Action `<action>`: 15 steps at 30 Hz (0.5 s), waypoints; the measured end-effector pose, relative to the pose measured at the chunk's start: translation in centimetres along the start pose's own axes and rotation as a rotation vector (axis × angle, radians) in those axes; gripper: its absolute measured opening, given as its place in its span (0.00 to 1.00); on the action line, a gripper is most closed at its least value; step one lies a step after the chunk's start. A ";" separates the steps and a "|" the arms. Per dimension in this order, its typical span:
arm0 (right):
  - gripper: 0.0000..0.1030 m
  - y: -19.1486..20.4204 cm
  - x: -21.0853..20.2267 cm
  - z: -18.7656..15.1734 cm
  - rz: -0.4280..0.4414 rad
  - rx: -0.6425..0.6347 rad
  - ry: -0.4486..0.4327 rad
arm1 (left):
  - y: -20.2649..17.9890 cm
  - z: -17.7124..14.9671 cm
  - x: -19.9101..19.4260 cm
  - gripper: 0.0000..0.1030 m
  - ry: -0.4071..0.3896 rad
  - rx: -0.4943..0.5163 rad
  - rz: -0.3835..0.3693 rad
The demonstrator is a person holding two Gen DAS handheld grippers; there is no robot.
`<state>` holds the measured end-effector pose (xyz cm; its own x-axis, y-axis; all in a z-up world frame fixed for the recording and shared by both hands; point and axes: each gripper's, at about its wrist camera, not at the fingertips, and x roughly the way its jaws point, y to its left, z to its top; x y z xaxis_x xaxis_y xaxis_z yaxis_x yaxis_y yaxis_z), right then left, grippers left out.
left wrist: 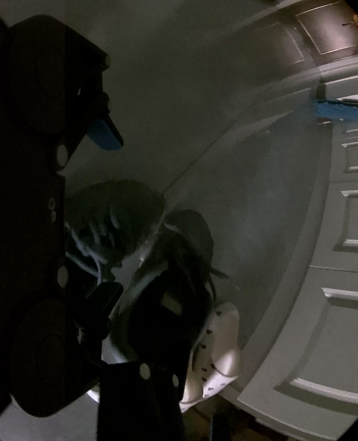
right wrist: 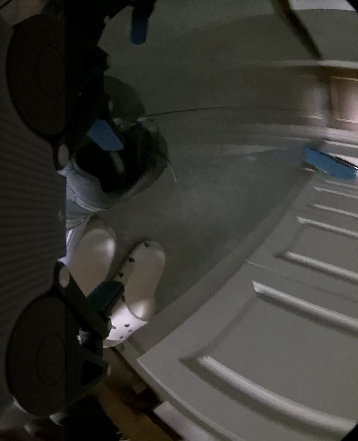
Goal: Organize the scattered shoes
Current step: 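Grasp the grey-green sneakers with the right gripper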
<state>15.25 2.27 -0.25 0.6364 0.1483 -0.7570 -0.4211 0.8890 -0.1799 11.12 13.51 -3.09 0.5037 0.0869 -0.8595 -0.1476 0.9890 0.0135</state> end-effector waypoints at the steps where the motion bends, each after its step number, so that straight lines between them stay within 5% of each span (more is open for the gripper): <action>1: 0.98 0.1 0.8 0.5 0.002 -0.025 0.037 | 0.4 0.1 0.3 0.99 0.014 -0.010 -0.003; 4: 0.94 0.1 2.6 1.5 0.015 -0.095 0.123 | 0.7 0.2 0.8 0.99 0.032 -0.021 -0.013; 8: 0.77 -0.1 4.0 1.8 0.014 -0.140 0.224 | 0.5 0.5 1.2 0.99 0.042 -0.024 -0.028; 13: 0.71 -0.2 5.4 2.1 0.067 -0.149 0.319 | 0.5 0.9 1.8 0.99 0.059 -0.031 -0.038; 15: 0.59 0.0 5.9 2.1 0.070 -0.162 0.339 | 0.6 1.0 2.0 0.99 0.064 -0.035 -0.042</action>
<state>20.39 4.11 -3.41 0.3640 0.0300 -0.9309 -0.5695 0.7980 -0.1970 12.88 14.37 -4.31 0.4553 0.0362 -0.8896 -0.1579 0.9866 -0.0406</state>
